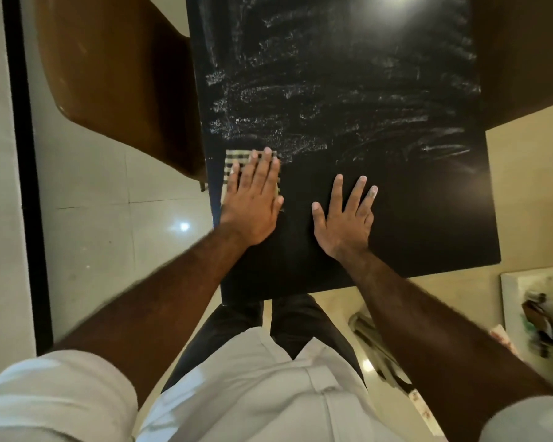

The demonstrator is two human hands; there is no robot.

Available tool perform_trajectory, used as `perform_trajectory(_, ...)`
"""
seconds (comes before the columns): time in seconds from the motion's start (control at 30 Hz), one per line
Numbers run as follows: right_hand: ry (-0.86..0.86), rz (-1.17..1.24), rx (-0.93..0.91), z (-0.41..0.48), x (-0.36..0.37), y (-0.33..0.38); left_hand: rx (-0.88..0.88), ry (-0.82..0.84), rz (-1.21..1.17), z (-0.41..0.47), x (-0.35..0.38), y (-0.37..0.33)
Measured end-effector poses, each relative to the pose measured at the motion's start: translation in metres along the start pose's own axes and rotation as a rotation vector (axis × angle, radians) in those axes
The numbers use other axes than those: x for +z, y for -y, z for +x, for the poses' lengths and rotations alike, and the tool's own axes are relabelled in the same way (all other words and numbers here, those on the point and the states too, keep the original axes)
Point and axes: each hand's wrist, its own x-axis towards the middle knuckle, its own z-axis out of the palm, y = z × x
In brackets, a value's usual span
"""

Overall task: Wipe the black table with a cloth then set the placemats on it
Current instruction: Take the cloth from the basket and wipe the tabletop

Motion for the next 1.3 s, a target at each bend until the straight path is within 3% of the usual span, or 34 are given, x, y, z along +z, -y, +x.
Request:
perform_trajectory(0.2,0.01,0.0,-0.007,0.0,0.0,0.0,-0.074,0.025,0.02,-0.058,0.014,0.029)
perform_trajectory(0.43,0.0,-0.007,-0.008,0.0,0.0,0.0,-0.193,-0.03,-0.014,0.003,-0.005,0.036)
perform_trajectory(0.57,-0.01,-0.008,-0.006,-0.001,0.001,-0.001,-0.124,-0.008,0.0,0.013,-0.005,0.019)
perform_trajectory(0.73,-0.02,-0.005,-0.011,-0.001,0.0,0.0,-0.009,0.034,0.011,-0.037,0.01,0.017)
perform_trajectory(0.87,-0.03,-0.009,-0.004,0.0,0.002,0.001,-0.106,0.043,0.008,-0.047,0.011,0.038)
perform_trajectory(1.1,-0.029,-0.008,-0.004,-0.001,0.002,-0.001,-0.28,-0.018,-0.068,0.012,0.001,0.037)
perform_trajectory(1.3,-0.012,0.003,-0.029,-0.002,-0.001,-0.001,-0.057,0.049,-0.056,-0.022,0.017,-0.027)
